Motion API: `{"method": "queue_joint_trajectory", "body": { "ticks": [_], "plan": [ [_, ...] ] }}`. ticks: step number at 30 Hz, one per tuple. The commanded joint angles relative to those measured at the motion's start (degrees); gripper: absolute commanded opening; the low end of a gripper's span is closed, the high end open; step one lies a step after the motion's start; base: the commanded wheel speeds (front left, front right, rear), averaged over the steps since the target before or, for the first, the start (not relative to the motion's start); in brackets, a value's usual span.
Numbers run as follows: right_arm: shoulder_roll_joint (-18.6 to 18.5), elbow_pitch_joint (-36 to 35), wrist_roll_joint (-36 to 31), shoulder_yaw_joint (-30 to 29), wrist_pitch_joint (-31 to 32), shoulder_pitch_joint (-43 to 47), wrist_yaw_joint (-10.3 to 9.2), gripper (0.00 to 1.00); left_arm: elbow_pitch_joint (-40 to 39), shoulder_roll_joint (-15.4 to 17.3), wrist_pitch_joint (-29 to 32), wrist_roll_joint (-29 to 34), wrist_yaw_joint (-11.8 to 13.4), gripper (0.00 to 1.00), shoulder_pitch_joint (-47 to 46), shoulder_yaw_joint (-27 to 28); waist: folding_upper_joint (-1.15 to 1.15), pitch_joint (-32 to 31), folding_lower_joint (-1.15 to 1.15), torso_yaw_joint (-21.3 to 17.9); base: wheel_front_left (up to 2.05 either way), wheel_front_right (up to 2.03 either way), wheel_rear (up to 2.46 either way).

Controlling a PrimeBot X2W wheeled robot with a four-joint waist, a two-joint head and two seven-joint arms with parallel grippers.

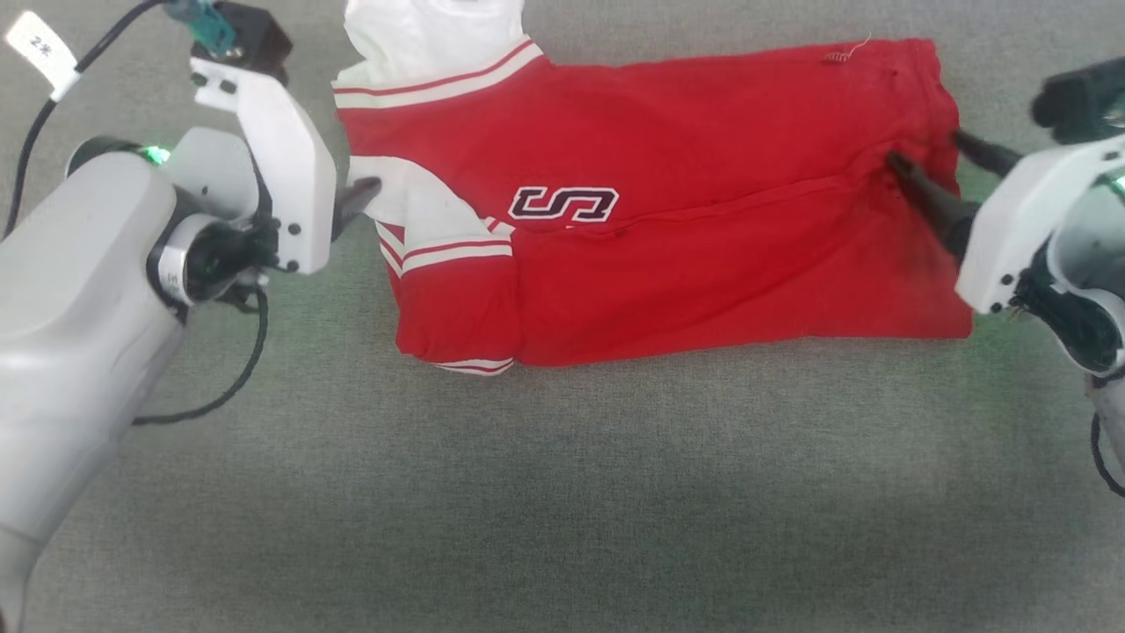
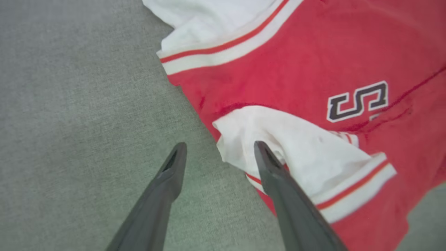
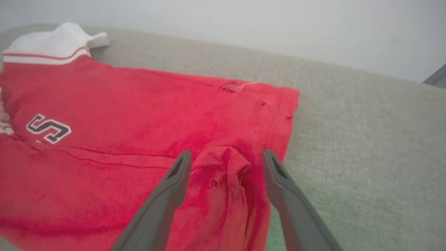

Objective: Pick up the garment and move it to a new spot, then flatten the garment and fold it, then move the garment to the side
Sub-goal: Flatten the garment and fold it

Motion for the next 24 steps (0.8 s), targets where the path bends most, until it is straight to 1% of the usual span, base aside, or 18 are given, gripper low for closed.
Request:
{"method": "queue_joint_trajectory", "body": {
  "ticks": [1, 6, 7, 9, 11, 14, 17, 19, 22, 24],
  "plan": [
    [0.6, -0.6, -1.0, -1.5, -1.5, 1.1, -0.10, 1.00, -2.1, 0.6, 0.5, -0.9, 0.9, 1.00, 1.1, 0.2, 0.00, -0.5, 0.00, 0.1, 0.00, 0.00, 0.00],
    [2.7, -3.8, -5.3, -8.0, -6.5, 4.3, -0.10, 1.00, -11.5, 4.0, 3.3, -2.0, 5.8, 1.00, 4.4, 0.7, 0.00, -1.7, 0.00, -0.1, 0.00, 0.00, 0.00],
    [4.0, -5.4, -7.6, -11.0, -8.5, 5.7, -0.10, 1.00, -15.9, 5.2, 4.8, -2.9, 8.0, 1.00, 6.0, 0.7, 0.00, -2.0, 0.00, -0.3, 0.00, 0.00, 0.00],
    [5.9, -7.1, -9.7, -14.1, -10.3, 7.1, -0.10, 1.00, -20.3, 6.3, 6.1, -4.4, 10.1, 1.00, 7.6, 1.3, 0.00, -2.1, 0.00, -0.7, 0.00, 0.00, 0.00],
    [7.6, -9.1, -12.0, -16.7, -11.6, 8.4, -0.10, 1.00, -24.1, 8.1, 7.4, -4.4, 12.3, 1.00, 9.0, 1.0, 0.00, -2.0, 0.00, -1.2, 0.00, 0.00, 0.00],
    [10.3, -12.4, -14.9, -20.0, -12.7, 10.4, -0.10, 1.00, -29.6, 9.7, 9.3, -4.7, 15.7, 1.00, 11.0, 0.7, 0.00, -1.6, 0.00, -2.0, 0.00, 0.00, 0.00],
    [12.9, -15.7, -16.8, -22.0, -12.8, 12.2, -0.10, 1.00, -33.2, 11.4, 10.5, -5.3, 18.8, 1.00, 12.9, 0.6, 0.00, -0.8, 0.00, -3.1, 0.00, 0.00, 0.00],
    [14.1, -17.7, -17.6, -22.7, -12.4, 13.4, -0.10, 1.00, -34.5, 12.0, 10.6, -5.4, 20.2, 1.00, 13.7, 0.7, 0.00, -0.3, 0.00, -3.8, 0.00, 0.00, 0.00],
    [16.0, -20.0, -18.3, -23.8, -11.5, 15.1, -0.10, 1.00, -34.2, 12.9, 10.3, -5.2, 21.8, 1.00, 15.1, 0.6, 0.00, 0.4, 0.00, -4.8, 0.00, 0.00, 0.00],
    [17.0, -21.1, -18.2, -24.0, -10.8, 16.0, -0.09, 1.00, -32.5, 13.1, 9.7, -5.4, 22.6, 1.00, 16.1, 0.8, 0.00, 0.8, 0.00, -5.4, 0.00, 0.00, 0.00]
  ]
}}
